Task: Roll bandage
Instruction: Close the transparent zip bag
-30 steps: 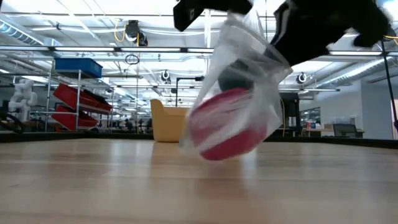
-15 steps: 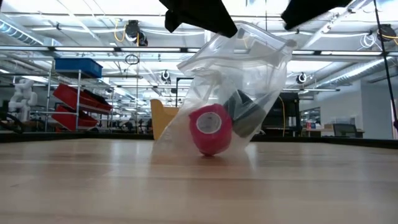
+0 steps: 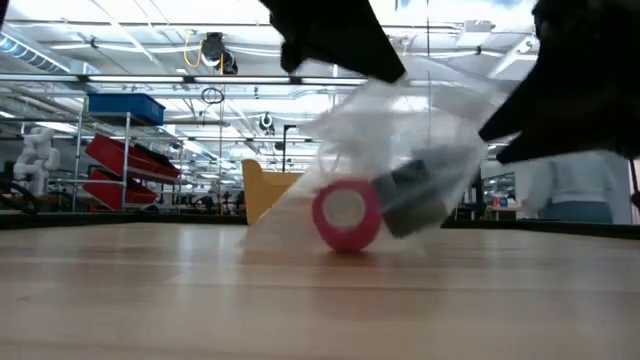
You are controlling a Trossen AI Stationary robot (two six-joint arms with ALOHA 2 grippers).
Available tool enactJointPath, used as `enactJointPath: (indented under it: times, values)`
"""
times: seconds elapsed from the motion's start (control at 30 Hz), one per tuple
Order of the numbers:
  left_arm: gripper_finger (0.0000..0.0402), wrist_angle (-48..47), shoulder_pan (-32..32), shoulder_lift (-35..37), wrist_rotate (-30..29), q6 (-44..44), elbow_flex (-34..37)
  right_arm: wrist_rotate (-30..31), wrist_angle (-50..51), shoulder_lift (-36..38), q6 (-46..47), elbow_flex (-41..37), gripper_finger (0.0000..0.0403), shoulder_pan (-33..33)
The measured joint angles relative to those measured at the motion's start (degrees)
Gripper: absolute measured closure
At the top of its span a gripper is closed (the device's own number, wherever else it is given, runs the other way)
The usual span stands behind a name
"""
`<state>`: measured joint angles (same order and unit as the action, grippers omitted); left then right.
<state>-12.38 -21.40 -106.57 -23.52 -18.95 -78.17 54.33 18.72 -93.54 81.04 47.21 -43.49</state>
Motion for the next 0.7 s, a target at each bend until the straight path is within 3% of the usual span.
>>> enactJointPath:
  times: [0.2,0.4,0.53,0.7]
  values:
    - [0.0331,3.2,0.3,-5.4,7.6,0.2,0.1,-5.8,1.0,0.0,0.9,-1.9,0.0197,-0.6]
    - [0.0240,8.4,1.2,-4.8,21.7,0.4,0.1,-8.9,3.6,0.0,1.6,-1.9,0.0197,-1.7]
    - [0.0198,16.5,1.5,-3.6,28.4,1.3,-0.1,-6.2,6.3,0.0,2.0,-1.9,0.0197,-0.2]
    - [0.0181,15.6,3.9,-0.7,31.2,2.5,0.1,-4.2,6.8,0.0,-4.9,-1.9,0.0197,4.0]
